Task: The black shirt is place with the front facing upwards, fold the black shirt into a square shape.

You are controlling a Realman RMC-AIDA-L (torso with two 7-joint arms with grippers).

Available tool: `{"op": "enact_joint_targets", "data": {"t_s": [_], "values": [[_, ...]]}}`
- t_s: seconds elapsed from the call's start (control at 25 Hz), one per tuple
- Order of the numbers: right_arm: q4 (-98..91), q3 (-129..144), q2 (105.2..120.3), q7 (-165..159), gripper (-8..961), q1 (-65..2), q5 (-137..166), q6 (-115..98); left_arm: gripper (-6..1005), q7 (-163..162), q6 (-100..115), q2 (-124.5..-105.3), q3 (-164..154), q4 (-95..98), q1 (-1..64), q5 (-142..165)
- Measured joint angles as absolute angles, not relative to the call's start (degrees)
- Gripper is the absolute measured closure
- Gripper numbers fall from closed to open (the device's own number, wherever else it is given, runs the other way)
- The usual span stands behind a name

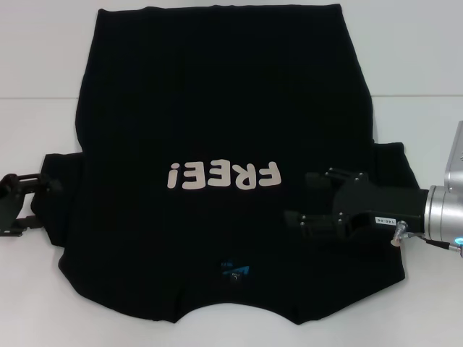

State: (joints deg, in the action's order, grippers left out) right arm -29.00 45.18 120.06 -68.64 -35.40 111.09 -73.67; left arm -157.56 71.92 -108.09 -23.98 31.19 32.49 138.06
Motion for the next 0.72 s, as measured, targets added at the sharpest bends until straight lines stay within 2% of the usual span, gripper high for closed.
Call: {"op": "enact_joint_targets", "data": {"t_s": [0.72], "values": [[-29.0, 45.17, 120.06, -68.55, 13, -35.57, 111.09, -73.49, 174, -157.94, 70.67, -107.75, -27.31, 31.45, 33.79, 139.74]]}}
